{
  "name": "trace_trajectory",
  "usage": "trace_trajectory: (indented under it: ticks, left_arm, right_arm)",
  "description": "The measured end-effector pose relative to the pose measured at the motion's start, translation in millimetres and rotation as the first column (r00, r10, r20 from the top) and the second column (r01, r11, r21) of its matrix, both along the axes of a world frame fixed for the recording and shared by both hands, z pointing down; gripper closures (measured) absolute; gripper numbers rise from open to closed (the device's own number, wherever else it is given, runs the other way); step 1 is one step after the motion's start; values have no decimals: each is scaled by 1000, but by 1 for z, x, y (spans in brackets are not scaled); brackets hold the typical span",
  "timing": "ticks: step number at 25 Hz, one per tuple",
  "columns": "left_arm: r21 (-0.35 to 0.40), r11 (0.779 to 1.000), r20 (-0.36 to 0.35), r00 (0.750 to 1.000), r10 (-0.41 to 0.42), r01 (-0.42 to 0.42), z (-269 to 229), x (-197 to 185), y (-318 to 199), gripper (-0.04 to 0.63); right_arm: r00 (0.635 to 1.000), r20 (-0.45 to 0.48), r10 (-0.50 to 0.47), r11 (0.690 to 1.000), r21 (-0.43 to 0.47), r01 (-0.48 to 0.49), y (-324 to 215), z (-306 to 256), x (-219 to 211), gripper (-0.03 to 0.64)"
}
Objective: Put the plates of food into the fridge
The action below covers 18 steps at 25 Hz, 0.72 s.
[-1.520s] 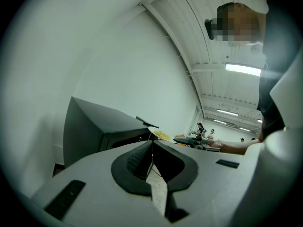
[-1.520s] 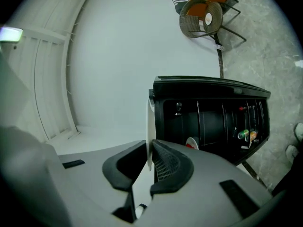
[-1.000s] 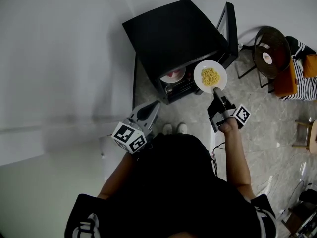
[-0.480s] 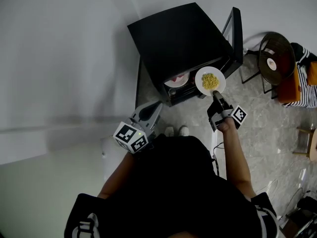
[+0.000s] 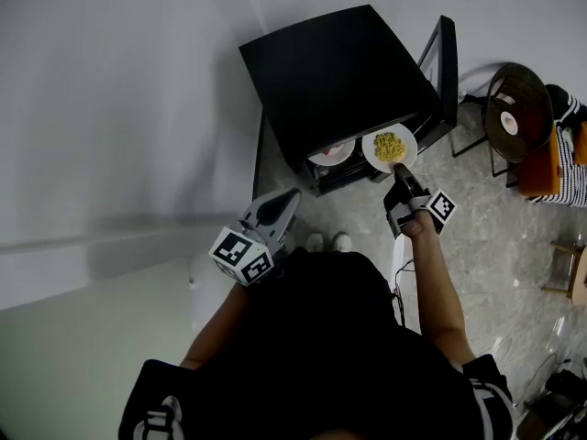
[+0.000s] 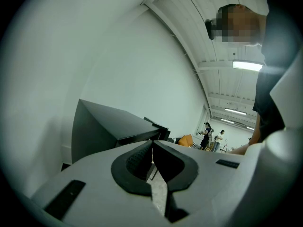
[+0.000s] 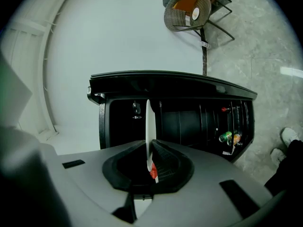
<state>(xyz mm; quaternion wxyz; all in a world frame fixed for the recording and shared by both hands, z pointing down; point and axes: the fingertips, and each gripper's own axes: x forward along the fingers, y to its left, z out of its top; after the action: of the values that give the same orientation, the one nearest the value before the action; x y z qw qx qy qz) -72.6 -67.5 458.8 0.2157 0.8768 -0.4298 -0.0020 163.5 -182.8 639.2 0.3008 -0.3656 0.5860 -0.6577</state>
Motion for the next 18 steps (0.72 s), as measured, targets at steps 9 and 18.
trace_trajectory:
  ticks: [9,18]
  left_arm:
    - [-12,1000,-4,1000,-28,28,3,-5,-2,572]
    - [-15,999,-13,999,-52,52,3,-9,-3,572]
  right_arm:
    - [1000,-13,-9,1000,-28,9,-22,9,-11,568]
    - [1000,-31,-2,998,-67,0,-34,23,-13,574]
